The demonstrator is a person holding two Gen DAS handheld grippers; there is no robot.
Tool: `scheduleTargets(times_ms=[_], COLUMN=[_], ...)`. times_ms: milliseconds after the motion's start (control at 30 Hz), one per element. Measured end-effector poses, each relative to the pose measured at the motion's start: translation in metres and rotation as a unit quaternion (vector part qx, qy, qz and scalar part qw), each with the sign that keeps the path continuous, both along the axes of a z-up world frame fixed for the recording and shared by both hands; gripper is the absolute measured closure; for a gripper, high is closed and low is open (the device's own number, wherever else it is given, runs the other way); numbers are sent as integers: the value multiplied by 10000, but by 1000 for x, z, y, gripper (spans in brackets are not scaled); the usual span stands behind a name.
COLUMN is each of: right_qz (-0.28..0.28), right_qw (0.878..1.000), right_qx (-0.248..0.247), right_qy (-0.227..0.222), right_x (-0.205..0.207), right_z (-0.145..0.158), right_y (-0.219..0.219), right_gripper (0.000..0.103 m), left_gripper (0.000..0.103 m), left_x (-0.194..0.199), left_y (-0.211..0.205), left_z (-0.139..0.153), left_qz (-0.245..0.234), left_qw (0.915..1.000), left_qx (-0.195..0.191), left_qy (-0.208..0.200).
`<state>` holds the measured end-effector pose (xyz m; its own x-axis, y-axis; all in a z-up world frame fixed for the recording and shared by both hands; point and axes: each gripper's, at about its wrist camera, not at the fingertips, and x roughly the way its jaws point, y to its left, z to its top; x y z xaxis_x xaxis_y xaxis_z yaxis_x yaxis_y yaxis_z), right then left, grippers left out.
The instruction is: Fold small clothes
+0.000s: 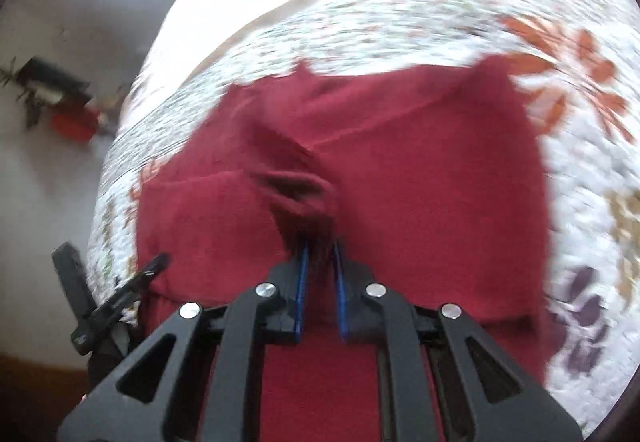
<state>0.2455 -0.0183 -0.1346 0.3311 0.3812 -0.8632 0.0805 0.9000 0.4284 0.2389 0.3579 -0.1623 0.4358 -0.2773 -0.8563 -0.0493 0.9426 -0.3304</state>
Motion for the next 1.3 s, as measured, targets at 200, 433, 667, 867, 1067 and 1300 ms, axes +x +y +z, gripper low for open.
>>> scheduleTargets(times_ms=[200, 433, 667, 867, 1067, 1300], right_qz=[-439, -653, -397, -245, -63, 419], right_qw=[9976, 9916, 9978, 9983, 9997, 9975], right_qx=[357, 1028, 75, -275, -177, -436], right_qy=[410, 439, 518, 456, -163, -368], right_x=[-20, -11, -7, -4, -50, -175], right_z=[-32, -39, -45, -49, 0, 32], right_y=[-48, -67, -51, -42, -49, -60], right_gripper=[73, 63, 82, 81, 51, 41], left_gripper=[54, 44, 42, 41, 41, 38], left_x=[0, -6, -4, -6, -35, -147], left_y=[-2, -21, -37, -39, -29, 16], left_z=[-1, 30, 8, 3, 36, 65], left_qz=[-33, -279, -591, -689, -520, -617], left_qw=[10000, 9987, 9962, 9948, 9970, 9949], left_qx=[83, 281, 637, 732, 551, 790], left_qy=[-11, -326, -107, -130, -128, -84])
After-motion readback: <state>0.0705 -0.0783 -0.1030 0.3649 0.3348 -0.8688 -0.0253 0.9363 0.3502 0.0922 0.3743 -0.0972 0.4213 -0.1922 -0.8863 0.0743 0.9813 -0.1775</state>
